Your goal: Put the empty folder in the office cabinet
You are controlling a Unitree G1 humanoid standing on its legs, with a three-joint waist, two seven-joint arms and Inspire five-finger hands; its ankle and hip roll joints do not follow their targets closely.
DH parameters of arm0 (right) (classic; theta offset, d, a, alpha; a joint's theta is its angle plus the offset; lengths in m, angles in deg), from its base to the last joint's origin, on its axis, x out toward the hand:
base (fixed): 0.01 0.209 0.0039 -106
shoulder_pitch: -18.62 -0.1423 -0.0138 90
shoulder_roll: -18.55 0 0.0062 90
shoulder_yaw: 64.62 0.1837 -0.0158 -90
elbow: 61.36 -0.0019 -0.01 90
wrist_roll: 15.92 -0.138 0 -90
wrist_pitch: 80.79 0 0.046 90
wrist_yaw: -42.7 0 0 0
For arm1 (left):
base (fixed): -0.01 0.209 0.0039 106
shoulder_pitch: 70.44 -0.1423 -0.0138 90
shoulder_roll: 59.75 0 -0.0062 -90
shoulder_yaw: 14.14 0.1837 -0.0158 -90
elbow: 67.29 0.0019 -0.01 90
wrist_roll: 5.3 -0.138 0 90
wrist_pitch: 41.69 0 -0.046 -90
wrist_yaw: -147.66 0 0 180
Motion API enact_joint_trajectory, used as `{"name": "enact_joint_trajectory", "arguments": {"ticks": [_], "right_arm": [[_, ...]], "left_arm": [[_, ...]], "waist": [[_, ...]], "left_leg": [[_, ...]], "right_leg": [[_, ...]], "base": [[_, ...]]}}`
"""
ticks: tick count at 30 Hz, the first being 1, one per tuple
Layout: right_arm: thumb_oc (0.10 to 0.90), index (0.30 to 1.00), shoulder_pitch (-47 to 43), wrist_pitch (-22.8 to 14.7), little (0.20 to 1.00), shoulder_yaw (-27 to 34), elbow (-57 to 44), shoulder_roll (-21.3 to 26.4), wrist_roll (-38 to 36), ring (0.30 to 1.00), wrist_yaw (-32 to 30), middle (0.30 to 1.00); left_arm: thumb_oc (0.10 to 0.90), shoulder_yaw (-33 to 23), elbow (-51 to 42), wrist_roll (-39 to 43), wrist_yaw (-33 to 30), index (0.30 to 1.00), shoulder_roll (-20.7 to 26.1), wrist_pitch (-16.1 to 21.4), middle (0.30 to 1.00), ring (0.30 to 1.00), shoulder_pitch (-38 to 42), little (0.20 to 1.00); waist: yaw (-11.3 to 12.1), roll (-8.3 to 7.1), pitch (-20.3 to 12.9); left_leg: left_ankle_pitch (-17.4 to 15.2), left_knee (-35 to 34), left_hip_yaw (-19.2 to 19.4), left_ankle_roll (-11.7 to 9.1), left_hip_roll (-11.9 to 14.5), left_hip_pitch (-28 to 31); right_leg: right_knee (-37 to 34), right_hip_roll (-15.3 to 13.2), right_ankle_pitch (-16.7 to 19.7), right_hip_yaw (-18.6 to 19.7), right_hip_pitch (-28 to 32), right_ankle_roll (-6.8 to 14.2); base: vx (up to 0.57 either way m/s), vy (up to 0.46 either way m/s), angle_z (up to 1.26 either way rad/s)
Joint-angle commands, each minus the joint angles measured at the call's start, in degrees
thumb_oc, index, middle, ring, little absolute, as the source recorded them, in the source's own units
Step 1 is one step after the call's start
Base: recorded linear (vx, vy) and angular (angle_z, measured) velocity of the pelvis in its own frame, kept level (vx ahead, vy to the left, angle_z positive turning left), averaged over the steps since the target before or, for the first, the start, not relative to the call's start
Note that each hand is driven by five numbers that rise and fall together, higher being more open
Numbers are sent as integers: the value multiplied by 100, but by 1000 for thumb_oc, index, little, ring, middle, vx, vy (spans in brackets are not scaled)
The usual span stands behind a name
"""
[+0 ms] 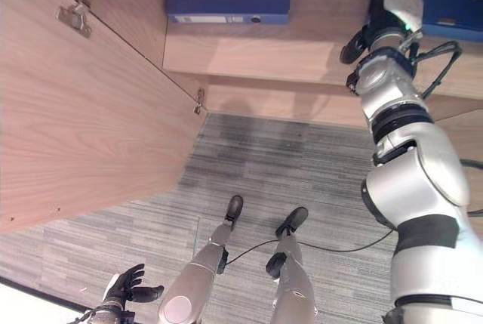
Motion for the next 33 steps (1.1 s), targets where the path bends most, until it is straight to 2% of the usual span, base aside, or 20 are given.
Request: {"name": "enact_joint_trajectory", "arguments": {"ticks": [1, 8, 12, 13, 14, 17, 19, 20, 21, 22, 24, 25, 28, 29, 32, 33], "right_arm": [[800, 900, -424, 60, 900, -347, 160, 275, 787, 900, -379, 900], [800, 900, 52, 110, 900, 148, 84, 115, 972, 900, -583, 900], [800, 900, 794, 48, 900, 685, -256, -188, 1011, 900, -713, 900], [800, 900, 1210, -23, 900, 1140, -360, -361, 752, 900, -824, 900], [800, 900, 1217, -21, 900, 1145, -364, -361, 754, 900, -825, 900], [800, 900, 1831, -157, 900, 1685, -529, -758, 355, 900, -908, 900], [800, 900, 2643, -397, 900, 2397, -676, -1173, -480, 900, -749, 900], [800, 900, 2647, -396, 900, 2402, -680, -1173, -480, 900, -750, 900], [800, 900, 3274, -502, 900, 2745, -709, -1510, -907, 900, -646, 900], [800, 900, 3274, -502, 900, 2745, -709, -1511, -907, 900, -647, 900], [800, 900, 4297, -652, 900, 3130, -955, -1886, -1567, 900, -297, 900], [800, 900, 5026, -876, 900, 3416, -1296, -2146, -2417, 900, 80, 900], [800, 900, 6086, -1149, 900, 3858, -1590, -2405, -3622, 900, 690, 900], [800, 900, 6099, -1148, 900, 3857, -1596, -2403, -3626, 900, 694, 900], [800, 900, 6882, -1172, 900, 4111, -1601, -2504, -4023, 900, 952, 900], [800, 900, 6887, -1173, 900, 4111, -1603, -2503, -4024, 900, 953, 900]], "left_arm": [[800, 49, 416, -49, -103, 900, 266, -35, 900, 900, -542, 900], [800, -41, 745, -197, -61, 900, 168, -85, 900, 900, -498, 900], [800, -119, 955, -373, -53, 900, -43, -149, 900, 900, -563, 900], [800, -138, 1031, -418, -74, 900, -156, -199, 900, 900, -573, 900], [800, -136, 1031, -418, -73, 900, -152, -198, 900, 900, -576, 900], [800, -226, 1192, -453, -80, 900, -314, -277, 900, 900, -585, 900], [800, -453, 1468, -584, -68, 900, -440, -416, 900, 900, -568, 900], [800, -452, 1467, -584, -68, 900, -436, -416, 900, 900, -567, 900], [800, -632, 1662, -687, -45, 900, -492, -514, 900, 900, -521, 900], [800, -632, 1662, -687, -45, 900, -491, -514, 900, 900, -521, 900], [800, -895, 1833, -861, -12, 900, -588, -626, 900, 900, -537, 900], [800, -974, 1890, -959, -6, 900, -688, -649, 900, 900, -581, 900], [800, -1015, 1913, -1099, 106, 900, -836, -671, 900, 900, -615, 900], [800, -1011, 1912, -1099, 107, 900, -836, -671, 900, 900, -623, 900], [800, -974, 1901, -1198, 230, 900, -940, -651, 900, 900, -653, 900], [800, -972, 1902, -1198, 230, 900, -940, -650, 900, 900, -656, 900]], "waist": [[-41, -138, -113], [-159, -134, -379], [-348, -182, -626], [-432, -205, -738], [-428, -208, -736], [-557, -280, -920], [-694, -371, -1173], [-698, -384, -1185], [-794, -433, -1367], [-795, -435, -1373], [-940, -508, -1630], [-1048, -537, -1763], [-1258, -602, -2011], [-1250, -601, -2016], [-1468, -623, -2135], [-1458, -622, -2137]], "left_leg": [[-659, -101, -253, 8, -80, 590], [-739, -94, -144, 82, -189, 968], [-743, -40, -15, 222, -336, 1249], [-801, -28, 37, 266, -368, 1416], [-801, -29, 39, 266, -368, 1423], [-887, -10, 157, 329, -396, 1647], [-993, -11, 330, 387, -425, 1908], [-976, -8, 329, 392, -438, 1885], [-1039, -26, 420, 425, -457, 2066], [-1038, -25, 420, 426, -458, 2059], [-1115, -67, 511, 460, -469, 2312], [-1184, -94, 587, 468, -467, 2493], [-1237, -124, 771, 485, -478, 2635], [-1239, -125, 777, 485, -476, 2639], [-1287, -147, 1012, 499, -442, 2739], [-1290, -148, 1020, 499, -440, 2742]], "right_leg": [[449, -16, -754, 213, 463, 624], [251, -127, -599, 369, 902, 724], [141, -289, -397, 417, 1196, 729], [97, -328, -359, 472, 1352, 769], [94, -327, -358, 474, 1359, 770], [3, -334, -309, 594, 1554, 814], [-59, -350, -267, 704, 1748, 867], [-69, -362, -251, 703, 1732, 869], [-83, -381, -246, 767, 1878, 898], [-84, -382, -245, 766, 1873, 898], [-97, -387, -258, 852, 2056, 918], [-120, -378, -253, 913, 2183, 931], [-201, -356, -208, 1034, 2251, 961], [-204, -353, -207, 1040, 2253, 962], [-244, -300, -157, 1237, 2230, 981], [-244, -297, -156, 1246, 2227, 981]], "base": [[-24, 105, 0], [-45, 108, -9], [-105, 183, -5], [-29, 129, 4], [-42, 133, -9], [-26, 112, -22], [11, 135, -36], [29, 155, -33], [9, 86, -43], [50, 138, -49], [75, 108, -31], [59, 101, -5], [19, 85, -34], [-2, 69, -56], [2, 57, -44], [13, 46, -42]]}}
